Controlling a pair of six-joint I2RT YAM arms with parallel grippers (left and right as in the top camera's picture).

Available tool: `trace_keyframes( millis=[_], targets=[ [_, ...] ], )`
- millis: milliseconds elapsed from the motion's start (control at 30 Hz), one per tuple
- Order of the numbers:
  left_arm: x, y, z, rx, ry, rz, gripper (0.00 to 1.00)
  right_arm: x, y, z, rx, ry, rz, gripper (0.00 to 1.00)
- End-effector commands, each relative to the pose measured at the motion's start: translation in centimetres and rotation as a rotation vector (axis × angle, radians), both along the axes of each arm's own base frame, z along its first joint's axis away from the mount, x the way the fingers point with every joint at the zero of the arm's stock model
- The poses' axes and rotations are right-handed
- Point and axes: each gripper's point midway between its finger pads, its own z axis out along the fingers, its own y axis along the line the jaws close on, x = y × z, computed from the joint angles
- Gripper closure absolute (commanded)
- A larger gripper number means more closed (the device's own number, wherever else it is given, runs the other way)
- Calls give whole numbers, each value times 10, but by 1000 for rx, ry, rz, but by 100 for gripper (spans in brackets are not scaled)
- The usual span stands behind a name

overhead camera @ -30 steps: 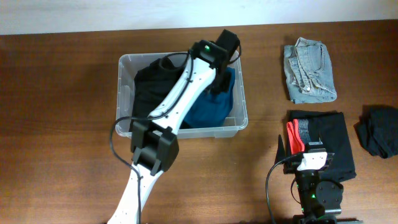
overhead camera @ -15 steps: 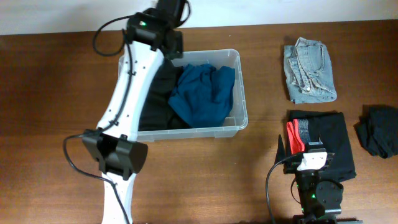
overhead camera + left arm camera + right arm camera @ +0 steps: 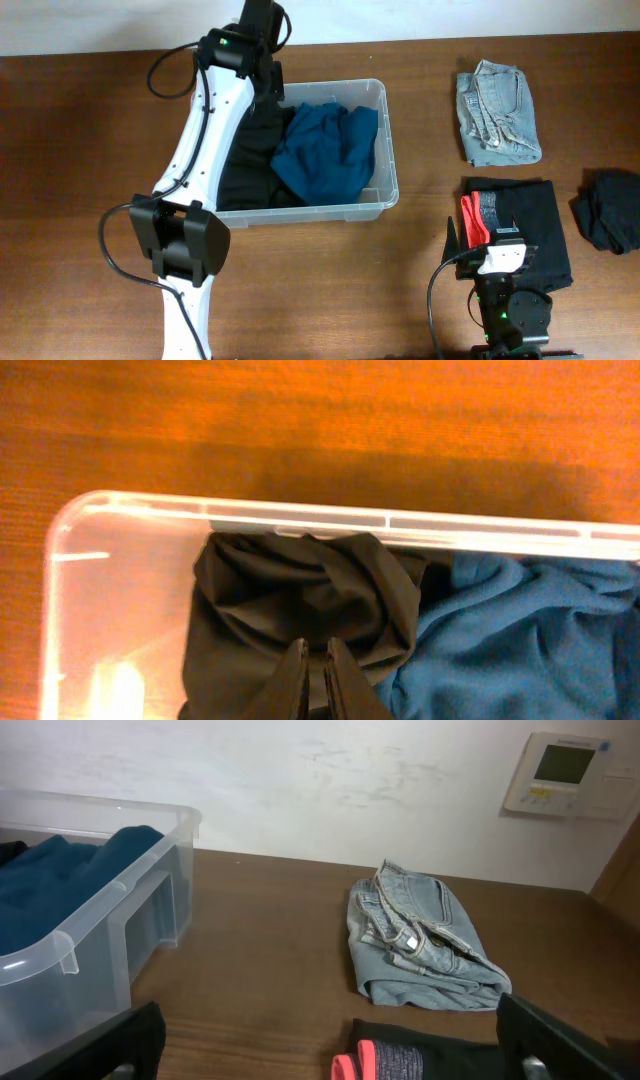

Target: Pack container

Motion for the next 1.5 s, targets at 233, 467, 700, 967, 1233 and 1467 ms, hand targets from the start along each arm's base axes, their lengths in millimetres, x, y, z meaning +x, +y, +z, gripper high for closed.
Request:
trace_keyframes(
  millis=[233,467,700,967,1233,1467],
  targets=[
    [-2,-2,-43,-23,64,-5,92,0,-2,-2,-3,1,-12,2],
    [4,0,-62,-27,56,3,92,0,-2,-2,-3,1,-12,2],
    [-8,1,-90,-17,113,-1,92,0,-2,-2,-3,0,-12,2],
    [-20,1,-116,-18,166,-7,92,0,-2,-2,-3,0,-12,2],
    [-17,-6,-102,-29,132,-19,91,0,-2,-2,-3,0,-12,2],
    [-13,-8,-36,-69,0,-25,86,0,-2,-2,-3,1,-12,2]
  ],
)
